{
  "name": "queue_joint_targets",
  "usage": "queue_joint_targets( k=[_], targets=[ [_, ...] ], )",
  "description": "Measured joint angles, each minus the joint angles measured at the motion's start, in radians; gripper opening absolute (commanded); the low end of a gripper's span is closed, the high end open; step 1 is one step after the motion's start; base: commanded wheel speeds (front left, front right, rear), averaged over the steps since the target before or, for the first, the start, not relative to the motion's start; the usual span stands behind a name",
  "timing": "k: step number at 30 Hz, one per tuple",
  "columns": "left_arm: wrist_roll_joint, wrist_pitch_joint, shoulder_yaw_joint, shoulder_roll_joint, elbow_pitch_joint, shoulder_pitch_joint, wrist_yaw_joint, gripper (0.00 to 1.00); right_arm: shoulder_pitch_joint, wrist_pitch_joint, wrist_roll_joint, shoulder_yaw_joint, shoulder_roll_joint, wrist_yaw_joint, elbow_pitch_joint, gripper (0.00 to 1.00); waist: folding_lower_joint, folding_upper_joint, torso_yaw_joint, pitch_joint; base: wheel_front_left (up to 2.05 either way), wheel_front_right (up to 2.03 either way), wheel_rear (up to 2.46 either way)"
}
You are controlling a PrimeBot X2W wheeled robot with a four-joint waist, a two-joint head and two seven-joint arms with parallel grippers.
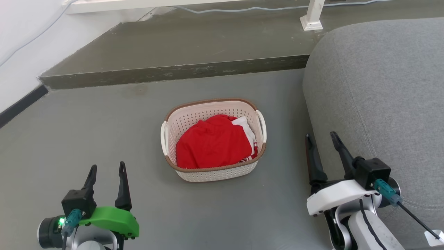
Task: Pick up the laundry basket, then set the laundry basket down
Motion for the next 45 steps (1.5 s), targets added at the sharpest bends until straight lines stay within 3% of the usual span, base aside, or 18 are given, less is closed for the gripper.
queue_joint_targets(
  k=[39, 40, 45],
  targets=[
    [0.051, 0.000, 0.026, -0.016, -0.044, 0.011, 0.000, 1.00, 0.052, 0.000, 0.001, -0.043, 0.005, 0.000, -0.058, 1.00, 0.0000, 0.0000, -0.009, 0.008, 0.00, 0.00, 0.00],
    [0.051, 0.000, 0.027, -0.017, -0.044, 0.011, 0.000, 0.00, 0.052, 0.000, 0.001, -0.043, 0.005, 0.000, -0.059, 0.00, 0.0000, 0.0000, -0.009, 0.008, 0.00, 0.00, 0.00],
    [0.049, 0.005, 0.019, -0.030, -0.004, 0.021, 0.000, 0.00, 0.080, 0.001, 0.001, -0.038, 0.008, 0.002, -0.019, 0.00, 0.0000, 0.0000, -0.009, 0.008, 0.00, 0.00, 0.00]
  ],
)
